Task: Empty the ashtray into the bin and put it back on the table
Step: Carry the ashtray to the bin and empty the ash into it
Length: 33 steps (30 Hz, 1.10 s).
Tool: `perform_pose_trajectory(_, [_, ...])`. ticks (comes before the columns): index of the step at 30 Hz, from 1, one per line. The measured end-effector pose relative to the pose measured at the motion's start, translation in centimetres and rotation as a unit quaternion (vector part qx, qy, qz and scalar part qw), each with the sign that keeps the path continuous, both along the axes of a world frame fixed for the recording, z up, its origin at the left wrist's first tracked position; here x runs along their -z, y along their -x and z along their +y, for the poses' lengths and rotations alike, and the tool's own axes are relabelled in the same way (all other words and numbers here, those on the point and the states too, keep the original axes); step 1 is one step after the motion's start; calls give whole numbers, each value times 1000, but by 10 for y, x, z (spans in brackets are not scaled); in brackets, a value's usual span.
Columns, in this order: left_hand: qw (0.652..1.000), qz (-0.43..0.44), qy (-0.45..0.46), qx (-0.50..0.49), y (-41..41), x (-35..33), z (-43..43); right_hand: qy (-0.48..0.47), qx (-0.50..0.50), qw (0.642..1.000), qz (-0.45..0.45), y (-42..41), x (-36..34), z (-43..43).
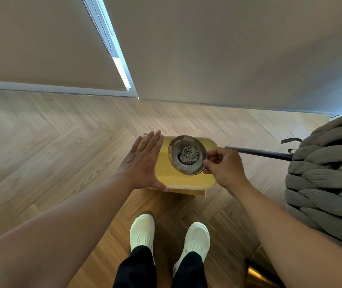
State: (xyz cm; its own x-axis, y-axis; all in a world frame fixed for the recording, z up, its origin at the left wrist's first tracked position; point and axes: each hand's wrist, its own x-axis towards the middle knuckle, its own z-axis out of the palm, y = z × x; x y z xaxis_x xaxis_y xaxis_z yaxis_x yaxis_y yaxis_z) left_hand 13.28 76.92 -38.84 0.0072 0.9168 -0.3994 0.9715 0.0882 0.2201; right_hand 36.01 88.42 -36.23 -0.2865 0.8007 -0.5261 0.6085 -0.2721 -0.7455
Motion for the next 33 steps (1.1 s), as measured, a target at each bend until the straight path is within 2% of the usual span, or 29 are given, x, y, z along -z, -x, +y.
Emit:
perform_pose_trajectory(7, [1000,15,5,2,-1,2,2,-132,-90,986,-50,6,-5,-9])
perform_pose_trajectory(12, [1000,22,11,0,-1,3,3,-212,-157,964,-36,6,-4,-18])
perform_pose_trajectory(19, [1000,18,9,-2,0,4,4,-371,-250,893,-34,0,-2,-27])
perform_pose_trajectory(33, [1000,16,4,-10,0,8,2,-497,-333,799,-69,-10,8,-39])
